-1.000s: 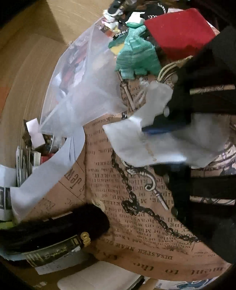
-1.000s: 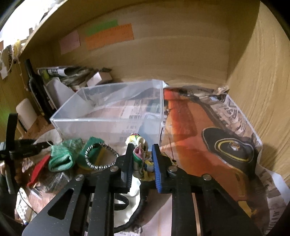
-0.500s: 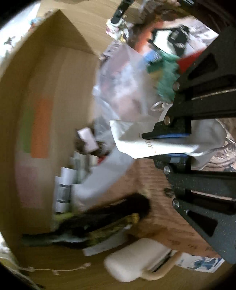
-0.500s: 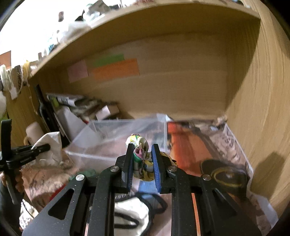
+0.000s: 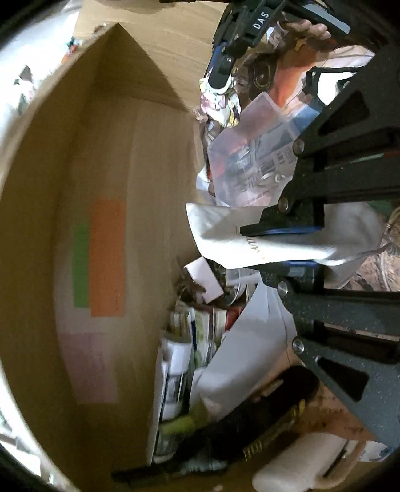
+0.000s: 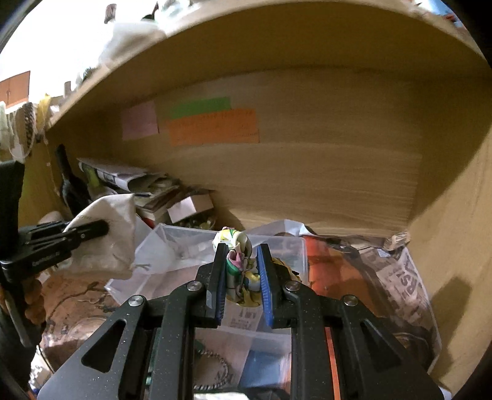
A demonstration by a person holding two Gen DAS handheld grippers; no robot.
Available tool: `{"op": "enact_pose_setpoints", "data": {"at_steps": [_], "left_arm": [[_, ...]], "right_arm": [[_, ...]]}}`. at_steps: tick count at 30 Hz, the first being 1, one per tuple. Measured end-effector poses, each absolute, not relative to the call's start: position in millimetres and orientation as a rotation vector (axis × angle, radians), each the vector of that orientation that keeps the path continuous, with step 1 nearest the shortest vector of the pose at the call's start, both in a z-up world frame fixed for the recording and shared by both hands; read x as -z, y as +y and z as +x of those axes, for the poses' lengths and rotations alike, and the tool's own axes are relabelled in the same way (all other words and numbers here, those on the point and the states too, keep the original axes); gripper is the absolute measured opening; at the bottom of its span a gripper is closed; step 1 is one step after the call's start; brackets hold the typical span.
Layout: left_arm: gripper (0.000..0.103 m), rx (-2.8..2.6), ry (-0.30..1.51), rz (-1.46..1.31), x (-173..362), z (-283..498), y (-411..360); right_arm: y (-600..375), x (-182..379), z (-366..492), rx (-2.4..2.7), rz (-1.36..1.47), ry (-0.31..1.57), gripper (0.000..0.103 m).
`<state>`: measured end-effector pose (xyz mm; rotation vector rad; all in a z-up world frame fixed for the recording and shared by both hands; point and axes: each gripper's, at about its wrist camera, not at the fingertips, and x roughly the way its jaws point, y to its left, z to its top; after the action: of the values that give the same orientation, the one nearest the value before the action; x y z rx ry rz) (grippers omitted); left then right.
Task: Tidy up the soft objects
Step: 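Carry the white pouch into the clear box with left tool while right drops floral cloth in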
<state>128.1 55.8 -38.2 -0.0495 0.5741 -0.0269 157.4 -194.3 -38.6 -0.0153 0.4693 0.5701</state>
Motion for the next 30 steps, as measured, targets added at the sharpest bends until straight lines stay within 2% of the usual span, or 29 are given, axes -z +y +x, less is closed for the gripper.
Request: {"op": "enact_pose_setpoints", "data": {"at_steps": [11, 22, 24, 26, 29, 30], "left_arm": [[0.012, 0.074, 0.747, -0.008, 81, 193, 32], [0.012, 0.132, 0.876, 0.004, 113, 222, 15], [0.014, 0.136, 0.891, 0.004, 115, 223, 12], [0.020, 0.137, 0.893, -0.004, 115, 222, 12], [0.031, 0.132, 0.878, -0.004, 110, 220, 16], [0.039, 0.126, 0.868, -0.001, 108, 219, 16]], "right_arm": [[-163, 67, 199, -0.579, -0.112, 0.620, 0.017], [-146, 92, 220, -0.591, -0.184, 0.746, 0.019], [-147, 91, 220, -0.591, -0.188, 0.748, 0.025], [-146, 90, 219, -0.584, -0.194, 0.739, 0.039], [-149, 84, 215, -0.578, -0.190, 0.709, 0.058], [-150, 81, 213, -0.577, -0.185, 0.697, 0.061]]}}
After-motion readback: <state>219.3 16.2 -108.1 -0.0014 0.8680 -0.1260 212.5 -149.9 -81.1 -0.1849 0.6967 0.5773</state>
